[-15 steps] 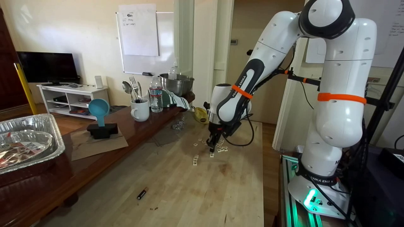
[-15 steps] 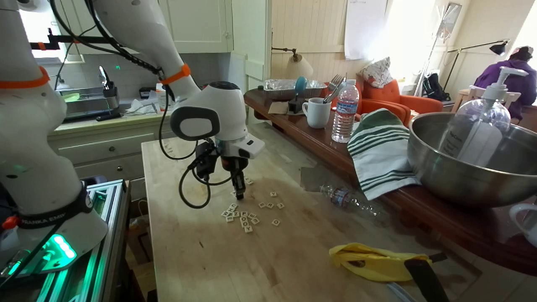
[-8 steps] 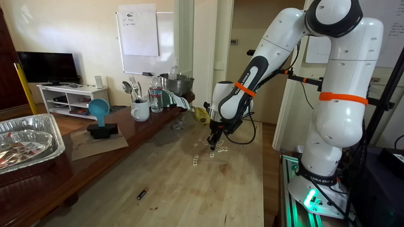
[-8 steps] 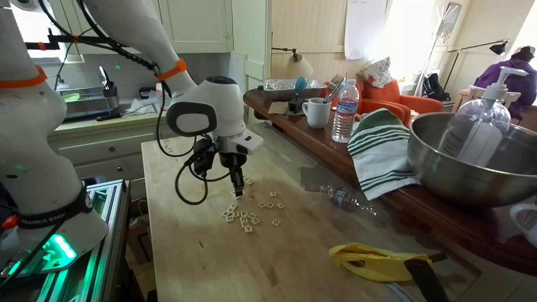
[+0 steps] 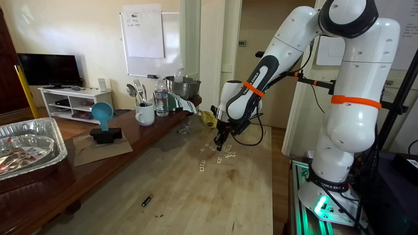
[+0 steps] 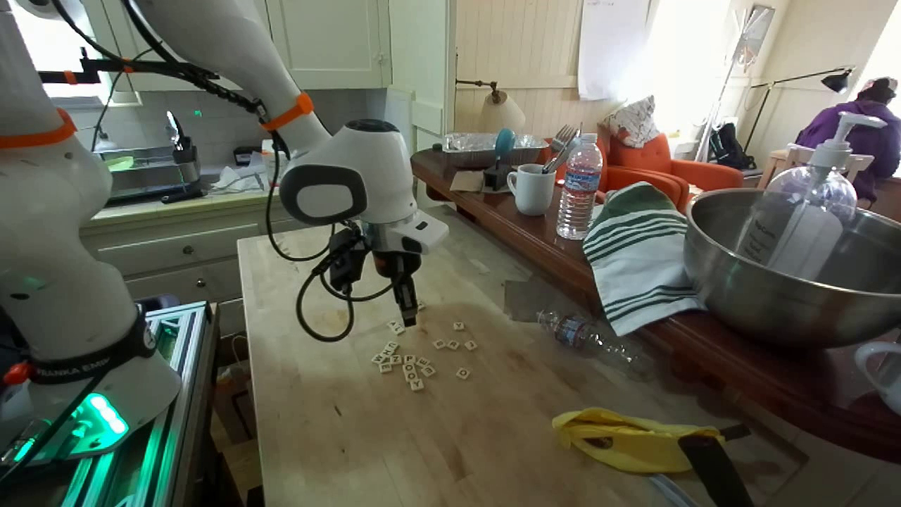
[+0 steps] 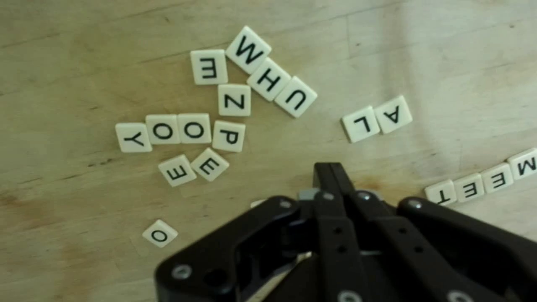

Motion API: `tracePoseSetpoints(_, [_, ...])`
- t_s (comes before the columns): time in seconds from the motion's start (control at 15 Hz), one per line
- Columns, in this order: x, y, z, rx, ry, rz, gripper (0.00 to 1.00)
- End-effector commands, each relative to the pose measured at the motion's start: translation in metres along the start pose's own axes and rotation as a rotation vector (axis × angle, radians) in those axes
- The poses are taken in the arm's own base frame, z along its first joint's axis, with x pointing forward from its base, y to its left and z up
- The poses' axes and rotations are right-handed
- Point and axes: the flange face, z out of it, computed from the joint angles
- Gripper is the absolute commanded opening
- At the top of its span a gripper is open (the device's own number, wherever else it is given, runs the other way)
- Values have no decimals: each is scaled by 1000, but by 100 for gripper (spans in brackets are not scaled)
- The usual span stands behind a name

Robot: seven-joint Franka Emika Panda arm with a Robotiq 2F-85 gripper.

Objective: Spell the word aloe using the tile letters

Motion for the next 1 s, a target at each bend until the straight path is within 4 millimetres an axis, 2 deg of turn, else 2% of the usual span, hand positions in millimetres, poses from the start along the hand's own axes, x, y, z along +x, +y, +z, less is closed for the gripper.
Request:
tracePoseSetpoints(0.0, [14,19,-6,-23,5,-53,0])
tracePoseSetpoints(0.27, [33,36,-3,-53,13,-65,0])
tracePoseSetpoints(0.53, [51,48,9,-75,17,-103,0])
tracePoseSetpoints(0.93, [67,64,23,-104,4,-171,0])
